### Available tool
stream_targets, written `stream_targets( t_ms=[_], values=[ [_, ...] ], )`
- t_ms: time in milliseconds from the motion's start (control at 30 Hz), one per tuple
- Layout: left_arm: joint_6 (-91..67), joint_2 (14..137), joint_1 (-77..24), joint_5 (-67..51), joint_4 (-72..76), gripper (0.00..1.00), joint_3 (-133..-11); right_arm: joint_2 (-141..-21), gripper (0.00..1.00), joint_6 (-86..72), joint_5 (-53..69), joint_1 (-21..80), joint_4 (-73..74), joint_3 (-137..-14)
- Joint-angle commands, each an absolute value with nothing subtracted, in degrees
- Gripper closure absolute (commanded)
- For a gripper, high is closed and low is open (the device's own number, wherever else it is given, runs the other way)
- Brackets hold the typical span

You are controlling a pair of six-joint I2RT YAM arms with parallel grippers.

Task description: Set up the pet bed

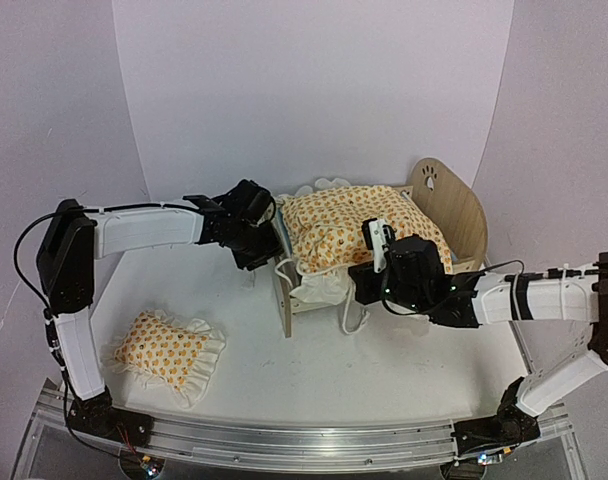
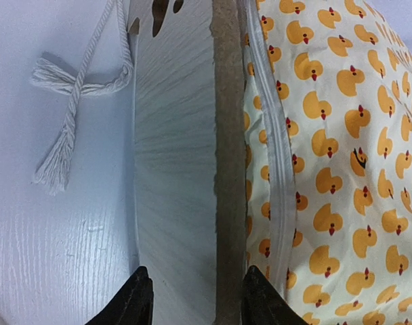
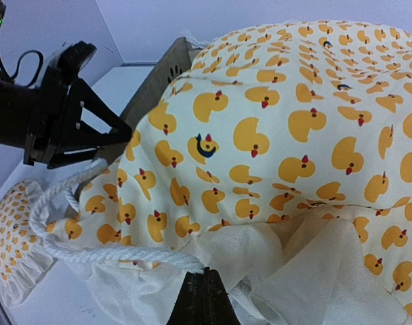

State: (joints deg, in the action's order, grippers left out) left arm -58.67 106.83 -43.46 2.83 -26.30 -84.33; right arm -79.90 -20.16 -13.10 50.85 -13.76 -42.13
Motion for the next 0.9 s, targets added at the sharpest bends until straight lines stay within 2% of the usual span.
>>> stream_targets(
  t_ms=[0, 233, 400, 500, 667, 867],
  values=[
    [-62.5, 110.8, -44.0, 5.3, -31.4, 0.57, -91.2, -83.6, 1.00, -14.3, -17.5, 51.8, -10.3, -47.6],
    [-65.1, 113.3, -44.1, 6.9, -35.8, 0.66, -92.8, -87.4, 0.99, -9.5, -19.2, 52.5, -5.9, -51.6],
    [-65.1, 115.3, -44.1, 5.3, -37.1, 0.82, -95.1, -91.1, 0.97, -9.3, -24.8, 52.9, -0.6, -55.0],
    [-64.6, 114.7, -44.1, 4.2, -37.6, 0.88, -96.9, -92.3, 1.00, -10.5, -27.6, 52.8, 4.7, -56.8],
    [-62.7, 112.6, -44.1, 5.0, -39.0, 1.00, -98.1, -86.7, 1.00, -12.3, -21.8, 52.9, 3.0, -56.9],
    [-62.7, 111.2, -44.1, 6.0, -39.0, 1.00, -96.6, -79.7, 1.00, -16.0, -25.1, 52.7, 0.8, -59.8]
  ],
)
